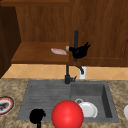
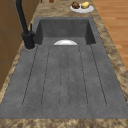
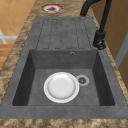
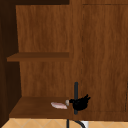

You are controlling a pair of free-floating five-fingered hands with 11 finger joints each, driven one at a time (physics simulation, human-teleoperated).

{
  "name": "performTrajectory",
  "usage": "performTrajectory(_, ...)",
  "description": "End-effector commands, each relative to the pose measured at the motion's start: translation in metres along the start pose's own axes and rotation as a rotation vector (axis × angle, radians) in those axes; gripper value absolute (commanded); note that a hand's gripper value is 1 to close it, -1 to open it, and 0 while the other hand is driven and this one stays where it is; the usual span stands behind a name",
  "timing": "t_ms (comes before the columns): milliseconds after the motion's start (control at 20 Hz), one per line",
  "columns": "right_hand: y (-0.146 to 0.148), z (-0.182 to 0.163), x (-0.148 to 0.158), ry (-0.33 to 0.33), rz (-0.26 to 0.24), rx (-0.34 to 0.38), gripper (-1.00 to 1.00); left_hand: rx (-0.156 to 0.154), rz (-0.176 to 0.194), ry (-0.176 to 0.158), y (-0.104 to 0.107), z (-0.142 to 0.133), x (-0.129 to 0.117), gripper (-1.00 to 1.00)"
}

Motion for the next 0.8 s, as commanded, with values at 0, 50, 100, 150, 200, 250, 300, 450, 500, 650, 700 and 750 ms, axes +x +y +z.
performTrajectory(0,0.029,-0.003,-0.005,-0.017,0.004,-0.065,1.00,0.000,0.000,0.000,0.000,0.000,0.000,0.00)
performTrajectory(50,0.021,0.003,-0.005,-0.027,-0.011,-0.086,1.00,0.000,0.000,0.000,0.000,0.000,0.000,0.00)
performTrajectory(100,0.006,0.011,-0.004,-0.053,-0.039,-0.095,1.00,0.000,0.000,0.000,0.000,0.000,0.000,0.00)
performTrajectory(150,0.002,0.013,-0.002,-0.074,-0.062,-0.082,1.00,0.000,0.000,0.000,0.000,0.000,0.000,0.00)
performTrajectory(200,0.000,0.013,-0.003,-0.075,-0.065,-0.081,1.00,0.000,0.000,0.000,0.000,0.000,0.000,0.00)
performTrajectory(250,0.004,0.011,-0.004,-0.057,-0.046,-0.073,1.00,0.000,0.000,0.000,0.000,0.000,0.000,0.00)
performTrajectory(300,0.005,0.012,-0.005,-0.007,-0.020,-0.074,1.00,0.000,0.000,0.000,0.000,0.000,0.000,0.00)
performTrajectory(450,0.007,0.015,-0.006,-0.018,-0.019,-0.107,1.00,0.000,0.000,0.000,0.000,0.000,0.000,0.00)
performTrajectory(500,0.005,0.017,-0.011,-0.027,-0.011,-0.113,1.00,0.000,0.000,0.000,0.000,0.000,0.000,0.00)
performTrajectory(650,-0.004,0.026,-0.013,-0.049,-0.020,-0.140,1.00,0.000,0.000,0.000,0.000,0.000,0.000,0.00)
performTrajectory(700,-0.015,0.030,-0.018,-0.054,-0.017,-0.149,1.00,0.000,0.000,0.000,0.000,0.000,0.000,0.00)
performTrajectory(750,-0.020,0.025,-0.020,-0.057,-0.017,-0.192,1.00,0.000,0.000,0.000,0.000,0.000,0.000,0.00)
